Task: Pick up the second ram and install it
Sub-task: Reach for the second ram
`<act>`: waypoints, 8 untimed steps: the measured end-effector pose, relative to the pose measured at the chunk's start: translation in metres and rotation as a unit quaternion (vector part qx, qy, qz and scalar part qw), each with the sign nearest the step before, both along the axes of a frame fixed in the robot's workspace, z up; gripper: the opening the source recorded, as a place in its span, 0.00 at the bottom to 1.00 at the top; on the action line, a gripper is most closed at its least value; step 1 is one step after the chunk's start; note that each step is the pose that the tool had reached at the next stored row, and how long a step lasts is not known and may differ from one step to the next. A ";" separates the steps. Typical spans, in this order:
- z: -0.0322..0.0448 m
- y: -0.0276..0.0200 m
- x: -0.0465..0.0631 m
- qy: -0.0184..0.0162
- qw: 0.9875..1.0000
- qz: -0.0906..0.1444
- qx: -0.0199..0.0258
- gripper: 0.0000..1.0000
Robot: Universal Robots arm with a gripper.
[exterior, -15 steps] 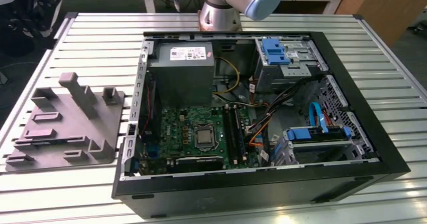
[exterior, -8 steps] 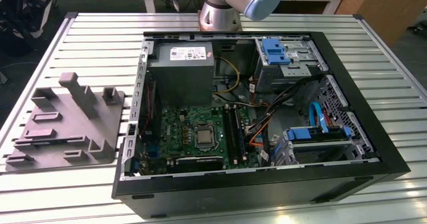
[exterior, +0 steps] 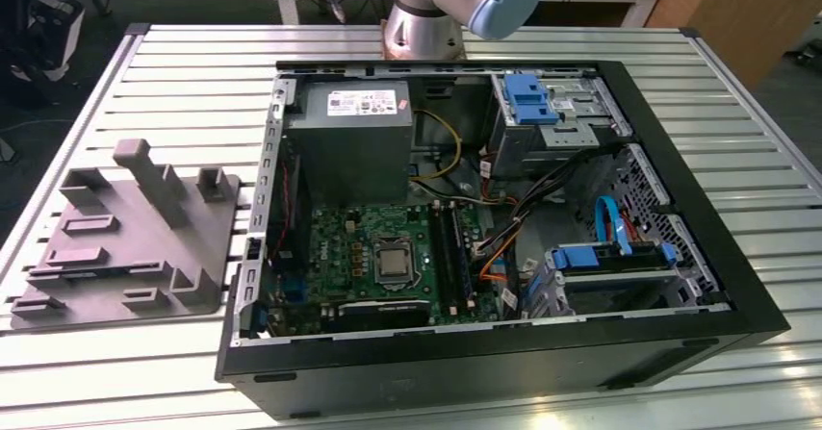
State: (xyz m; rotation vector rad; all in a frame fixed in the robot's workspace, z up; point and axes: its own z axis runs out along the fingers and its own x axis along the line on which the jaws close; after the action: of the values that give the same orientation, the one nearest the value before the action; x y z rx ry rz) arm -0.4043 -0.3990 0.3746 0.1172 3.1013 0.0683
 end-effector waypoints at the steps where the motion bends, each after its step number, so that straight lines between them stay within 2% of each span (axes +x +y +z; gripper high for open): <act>1: -0.0013 -0.0001 -0.001 0.000 1.000 0.000 0.000 0.10; 8: -0.0103 -0.0020 -0.006 0.000 1.000 0.000 0.000 0.10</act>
State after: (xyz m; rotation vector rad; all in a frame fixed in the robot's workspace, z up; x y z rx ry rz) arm -0.4103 -0.4011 0.3643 0.1172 3.1016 0.0681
